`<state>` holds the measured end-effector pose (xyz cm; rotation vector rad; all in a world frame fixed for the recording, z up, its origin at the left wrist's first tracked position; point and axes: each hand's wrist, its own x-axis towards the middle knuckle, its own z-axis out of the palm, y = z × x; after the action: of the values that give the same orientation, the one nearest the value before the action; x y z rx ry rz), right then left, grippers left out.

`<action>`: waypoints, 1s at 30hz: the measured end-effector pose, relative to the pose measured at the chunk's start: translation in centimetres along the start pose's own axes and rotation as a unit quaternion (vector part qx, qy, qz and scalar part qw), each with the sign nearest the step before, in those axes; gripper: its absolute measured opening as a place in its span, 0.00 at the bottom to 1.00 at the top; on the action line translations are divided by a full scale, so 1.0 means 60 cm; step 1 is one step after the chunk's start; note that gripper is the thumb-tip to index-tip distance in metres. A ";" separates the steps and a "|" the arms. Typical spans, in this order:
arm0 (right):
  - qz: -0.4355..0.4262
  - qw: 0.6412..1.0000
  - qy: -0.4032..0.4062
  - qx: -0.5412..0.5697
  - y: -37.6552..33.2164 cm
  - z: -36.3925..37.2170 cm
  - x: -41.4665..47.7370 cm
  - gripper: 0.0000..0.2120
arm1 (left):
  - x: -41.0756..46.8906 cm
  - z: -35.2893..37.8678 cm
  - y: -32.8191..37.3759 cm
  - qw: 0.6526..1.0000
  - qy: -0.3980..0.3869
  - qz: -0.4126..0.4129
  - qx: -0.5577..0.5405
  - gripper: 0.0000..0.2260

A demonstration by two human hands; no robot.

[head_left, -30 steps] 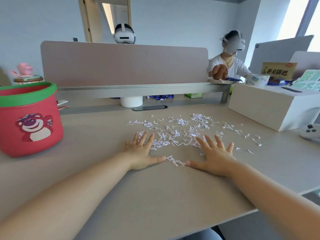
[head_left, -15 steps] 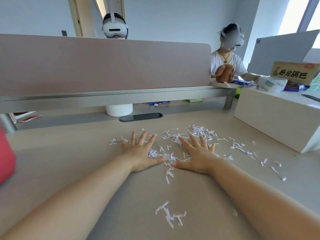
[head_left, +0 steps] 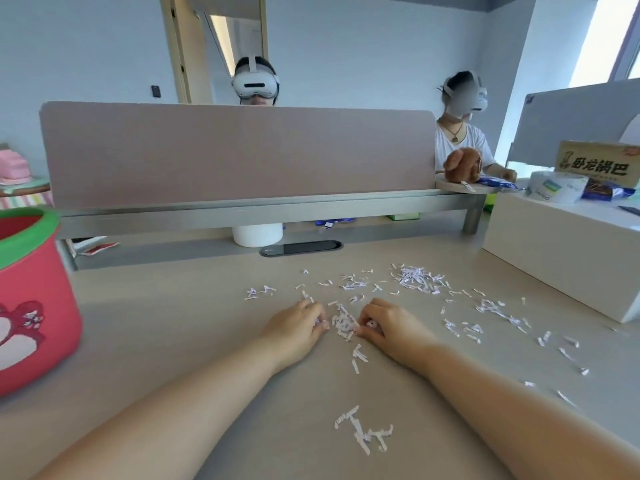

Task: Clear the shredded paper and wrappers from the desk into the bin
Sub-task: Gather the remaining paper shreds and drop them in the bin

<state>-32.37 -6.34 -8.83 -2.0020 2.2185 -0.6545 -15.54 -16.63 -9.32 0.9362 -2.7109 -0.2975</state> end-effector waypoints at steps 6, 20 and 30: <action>0.029 0.998 0.027 0.047 -0.058 -0.032 0.002 0.11 | -0.045 -0.049 0.007 0.999 0.025 0.009 0.035 0.13; -0.171 0.918 0.168 0.315 -0.434 -0.077 0.173 0.14 | -0.208 -0.383 -0.144 0.938 0.331 -0.075 0.070 0.15; -0.250 0.887 0.173 0.348 -0.621 -0.039 0.268 0.10 | -0.269 -0.499 -0.317 0.932 0.267 -0.227 0.090 0.13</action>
<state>-0.79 -23.24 10.39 -2.1161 1.2290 -1.6856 16.77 -24.44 10.97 1.4491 -2.0297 0.1201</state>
